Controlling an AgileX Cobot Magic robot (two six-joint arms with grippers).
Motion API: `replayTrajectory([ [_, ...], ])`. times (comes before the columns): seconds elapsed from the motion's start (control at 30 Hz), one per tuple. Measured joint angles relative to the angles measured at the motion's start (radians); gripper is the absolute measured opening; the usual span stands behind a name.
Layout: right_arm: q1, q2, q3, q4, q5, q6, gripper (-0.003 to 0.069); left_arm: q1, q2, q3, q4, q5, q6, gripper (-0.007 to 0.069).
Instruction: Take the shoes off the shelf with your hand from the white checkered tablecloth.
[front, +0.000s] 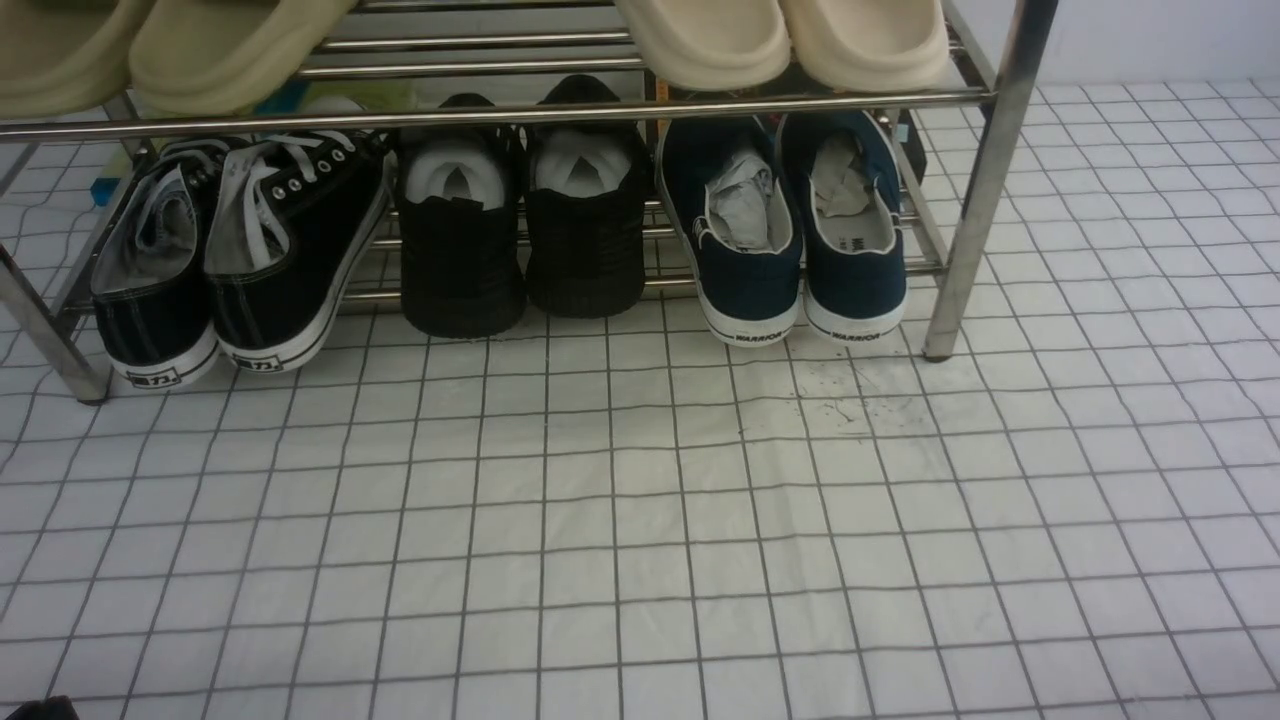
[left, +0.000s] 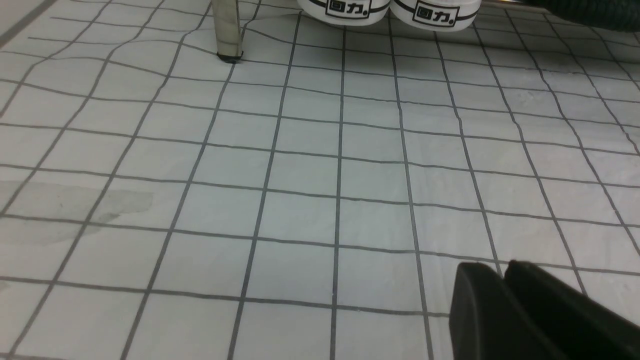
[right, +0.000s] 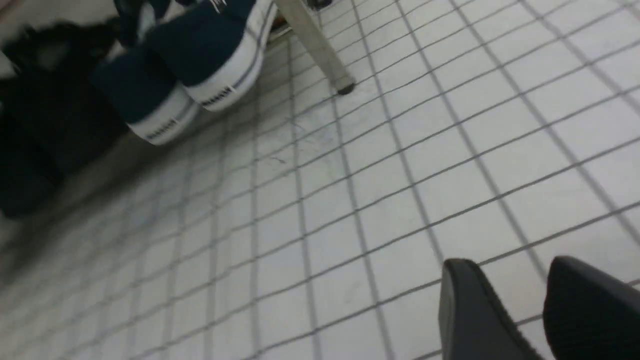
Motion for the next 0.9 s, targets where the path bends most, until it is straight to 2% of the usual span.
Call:
replayTrajectory([
  [0.03,0.0,0.0,0.002,0.058,0.0,0.018,0.0239,0.0,0.0,0.0,0.0,0.0,0.0,0.0092],
  [0.07,0.0,0.0,0.002,0.058,0.0,0.022,0.0239,0.0,0.0,0.0,0.0,0.0,0.0,0.0092],
  [0.1,0.0,0.0,0.004,0.119,0.0,0.037,0.0239,0.0,0.0,0.0,0.0,0.0,0.0,0.0092],
  [0.17,0.0,0.0,0.005,0.162,0.0,0.044,0.0239,0.0,0.0,0.0,0.0,0.0,0.0,0.0092],
  [0.43,0.0,0.0,0.006,0.186,-0.03,0.051,0.0238,0.0,0.0,0.0,0.0,0.0,0.0,0.0092],
  [0.5,0.0,0.0,0.003,0.182,-0.041,0.042,0.0219,0.0,0.0,0.0,0.0,0.0,0.0,0.0092],
  [0.57,0.0,0.0,-0.027,0.148,-0.034,0.002,0.0176,0.0,0.0,0.0,0.0,0.0,0.0,0.0092],
  [0.73,0.0,0.055,-0.232,0.0,-0.03,-0.101,0.0002,0.0,0.0,0.0,0.0,0.0,0.0,0.0092],
  [0.8,0.0,0.13,-0.34,-0.078,0.002,-0.109,-0.001,0.0,0.0,0.0,0.0,0.0,0.0,0.0092],
  [0.9,0.0,0.32,-0.487,-0.182,0.137,-0.11,-0.0002,0.0,0.0,0.0,0.0,0.001,0.0,0.0092],
])
